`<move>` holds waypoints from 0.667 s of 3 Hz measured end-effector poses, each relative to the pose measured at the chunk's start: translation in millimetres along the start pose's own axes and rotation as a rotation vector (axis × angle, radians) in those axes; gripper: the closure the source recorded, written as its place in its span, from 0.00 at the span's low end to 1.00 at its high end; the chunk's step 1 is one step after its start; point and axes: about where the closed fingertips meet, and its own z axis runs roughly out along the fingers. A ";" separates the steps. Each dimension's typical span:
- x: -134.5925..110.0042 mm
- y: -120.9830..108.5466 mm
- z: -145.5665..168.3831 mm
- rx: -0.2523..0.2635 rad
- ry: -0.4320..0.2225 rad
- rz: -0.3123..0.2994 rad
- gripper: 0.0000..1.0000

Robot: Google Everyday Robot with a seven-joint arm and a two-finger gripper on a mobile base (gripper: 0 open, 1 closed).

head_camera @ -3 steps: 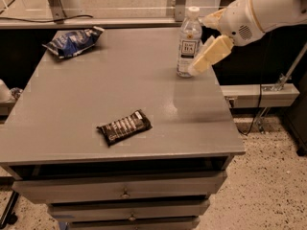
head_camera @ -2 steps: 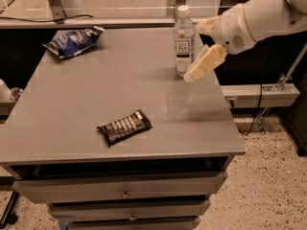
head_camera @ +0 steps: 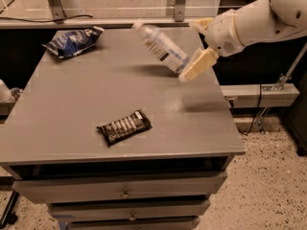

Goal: Knock blue plastic bottle over

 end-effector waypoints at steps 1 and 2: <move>1.5 -3.3 6.0 0.011 -0.014 -0.021 0.00; 4.5 -6.4 8.0 0.008 -0.028 -0.026 0.00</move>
Offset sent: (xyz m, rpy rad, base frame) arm 0.0141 -0.0064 -0.0062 0.0284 -0.0364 0.0216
